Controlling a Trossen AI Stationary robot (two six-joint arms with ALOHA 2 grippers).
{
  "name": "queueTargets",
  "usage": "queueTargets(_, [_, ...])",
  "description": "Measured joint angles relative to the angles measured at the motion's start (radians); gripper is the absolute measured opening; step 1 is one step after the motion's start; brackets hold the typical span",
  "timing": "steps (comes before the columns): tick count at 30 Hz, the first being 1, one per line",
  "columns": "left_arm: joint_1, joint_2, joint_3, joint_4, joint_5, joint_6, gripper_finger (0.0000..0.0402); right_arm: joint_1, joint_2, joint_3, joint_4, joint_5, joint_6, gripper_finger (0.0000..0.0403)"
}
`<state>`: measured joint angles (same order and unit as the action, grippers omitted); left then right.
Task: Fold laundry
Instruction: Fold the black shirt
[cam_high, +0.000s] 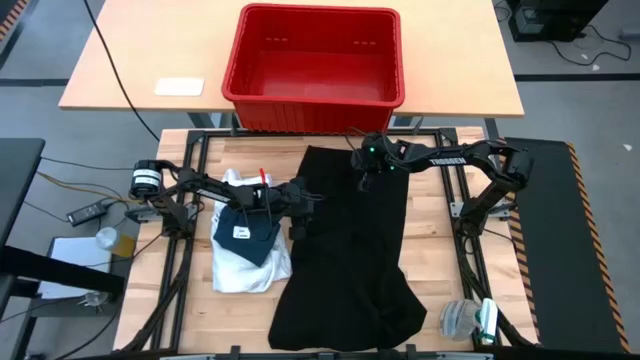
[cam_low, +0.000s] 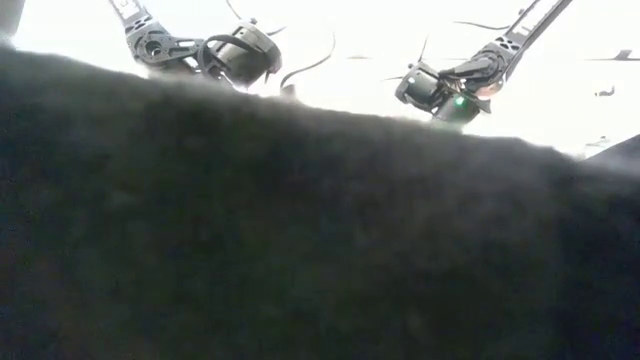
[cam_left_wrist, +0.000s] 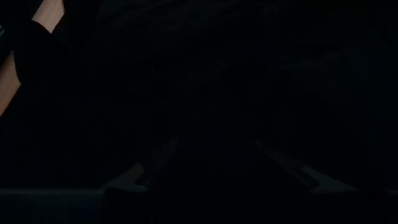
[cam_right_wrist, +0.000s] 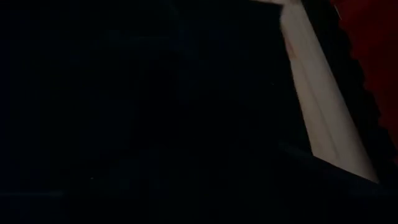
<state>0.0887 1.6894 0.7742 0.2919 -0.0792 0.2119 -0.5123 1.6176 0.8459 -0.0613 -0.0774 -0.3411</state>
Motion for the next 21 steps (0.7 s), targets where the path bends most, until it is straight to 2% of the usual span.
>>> queueTargets(4, [0.000,0.000,0.000,0.003,0.000,0.002,0.0192,0.008,0.001,0.000,0.068,0.045,-0.034,0.0278])
queueTargets(11, [0.000,0.000,0.000,0.001,0.001,0.003,0.0192,0.002,0.073,0.000,0.095,-0.130,0.007,0.0254])
queueTargets(13, [0.000,0.000,0.000,-0.005,0.002,0.003,0.0192,0.038,0.108,0.000,0.040,-0.121,-0.004,0.0247])
queueTargets(16, [0.000,0.000,0.000,-0.017,0.002,0.003,0.0192,0.093,0.116,0.005,-0.107,-0.009,-0.040,0.0237])
queueTargets(19, [0.000,0.000,0.000,-0.019,0.002,0.006,0.0192,0.126,0.078,0.031,-0.249,0.160,-0.055,0.0233])
queueTargets(21, [0.000,0.000,0.000,-0.019,0.001,0.012,0.0192,0.138,0.043,0.052,-0.327,0.231,-0.052,0.0233])
